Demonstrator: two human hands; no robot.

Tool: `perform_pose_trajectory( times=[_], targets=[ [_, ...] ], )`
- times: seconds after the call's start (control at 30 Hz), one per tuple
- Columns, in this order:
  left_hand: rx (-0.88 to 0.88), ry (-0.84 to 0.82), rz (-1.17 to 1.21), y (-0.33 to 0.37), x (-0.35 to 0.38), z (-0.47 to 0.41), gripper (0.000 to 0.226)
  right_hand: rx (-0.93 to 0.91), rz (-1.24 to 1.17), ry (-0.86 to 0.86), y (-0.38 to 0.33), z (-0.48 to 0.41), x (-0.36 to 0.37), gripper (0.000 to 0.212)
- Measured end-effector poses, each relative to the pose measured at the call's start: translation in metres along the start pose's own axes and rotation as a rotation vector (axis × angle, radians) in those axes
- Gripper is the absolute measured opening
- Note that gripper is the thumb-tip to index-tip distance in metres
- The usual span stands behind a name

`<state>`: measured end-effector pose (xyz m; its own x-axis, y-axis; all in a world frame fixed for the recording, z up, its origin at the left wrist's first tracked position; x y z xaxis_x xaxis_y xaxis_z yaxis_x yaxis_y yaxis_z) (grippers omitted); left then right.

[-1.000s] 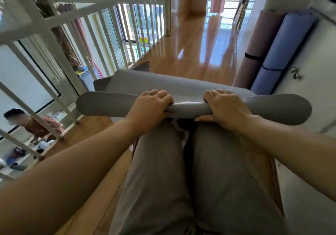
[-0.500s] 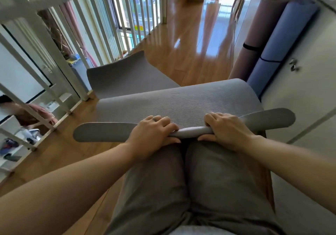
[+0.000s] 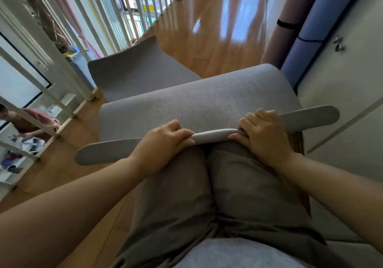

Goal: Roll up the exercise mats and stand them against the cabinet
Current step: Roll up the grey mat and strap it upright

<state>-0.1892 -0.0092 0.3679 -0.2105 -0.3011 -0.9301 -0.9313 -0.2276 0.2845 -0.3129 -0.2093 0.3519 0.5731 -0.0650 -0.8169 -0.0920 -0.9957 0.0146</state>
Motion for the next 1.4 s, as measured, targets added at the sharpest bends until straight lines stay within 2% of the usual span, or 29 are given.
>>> perform_pose_trajectory(
  times=[0.07,0.17,0.33,0.43,0.57,0.67,0.77,0.87,0.97,1.03,1.07,1.13,1.2,1.3,1.4],
  targets=[
    [-0.045,-0.012,0.089,-0.003,-0.004,-0.005,0.055,0.028,0.066,-0.007,0.0,-0.004,-0.001,0.052],
    [-0.098,0.005,0.177,-0.004,-0.008,-0.008,0.05,0.14,-0.02,-0.074,0.003,-0.008,-0.001,0.054],
    [-0.223,-0.018,0.252,-0.013,-0.006,-0.003,0.021,0.363,-0.369,-0.504,0.016,-0.02,0.011,0.049],
    [-0.241,-0.062,0.251,-0.025,-0.003,-0.008,0.013,0.473,-0.443,-0.562,0.027,-0.022,0.026,0.057],
    [-0.094,-0.049,0.195,-0.04,0.002,-0.021,0.03,0.604,-0.446,-0.722,0.041,-0.032,0.047,0.061],
    [0.049,0.077,0.085,-0.052,0.008,-0.027,0.037,0.641,-0.425,-0.782,0.05,-0.034,0.06,0.062],
    [0.085,0.214,0.119,-0.062,0.009,-0.035,0.03,0.641,-0.465,-0.706,0.057,-0.033,0.07,0.055],
    [0.25,0.32,0.085,-0.058,0.007,-0.037,0.013,0.612,-0.492,-0.656,0.059,-0.04,0.073,0.058],
    [0.387,0.281,-0.071,-0.047,0.005,-0.032,0.024,0.556,-0.426,-0.694,0.061,-0.045,0.076,0.069],
    [0.357,0.201,-0.182,-0.043,0.004,-0.028,0.039,0.49,-0.35,-0.644,0.06,-0.05,0.073,0.073],
    [0.328,0.163,-0.215,-0.041,0.004,-0.027,0.042,0.439,-0.326,-0.562,0.058,-0.053,0.069,0.07],
    [0.282,0.123,-0.242,-0.039,0.003,-0.027,0.039,0.301,-0.319,-0.342,0.048,-0.052,0.059,0.055],
    [0.255,0.108,-0.235,-0.036,-0.001,-0.028,0.034,0.213,-0.347,-0.207,0.038,-0.045,0.052,0.046],
    [0.218,0.112,-0.243,-0.034,-0.003,-0.023,0.033,0.185,-0.374,-0.133,0.03,-0.037,0.039,0.045],
    [0.152,0.149,-0.249,-0.031,-0.006,-0.014,0.036,0.113,-0.313,-0.177,0.025,-0.025,0.025,0.043]
  ],
)
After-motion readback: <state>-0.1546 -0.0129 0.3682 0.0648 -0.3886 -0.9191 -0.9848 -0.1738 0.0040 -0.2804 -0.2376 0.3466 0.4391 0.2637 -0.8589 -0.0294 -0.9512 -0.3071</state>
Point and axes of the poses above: each hand's wrist, its own z-axis away from the middle knuckle, its own x-axis out of the palm, y = z × x, the point moved 4 cm from there along -z, towards the middle knuckle, and after that the axes turned 3 degrees about x, right-handed, at the moved point
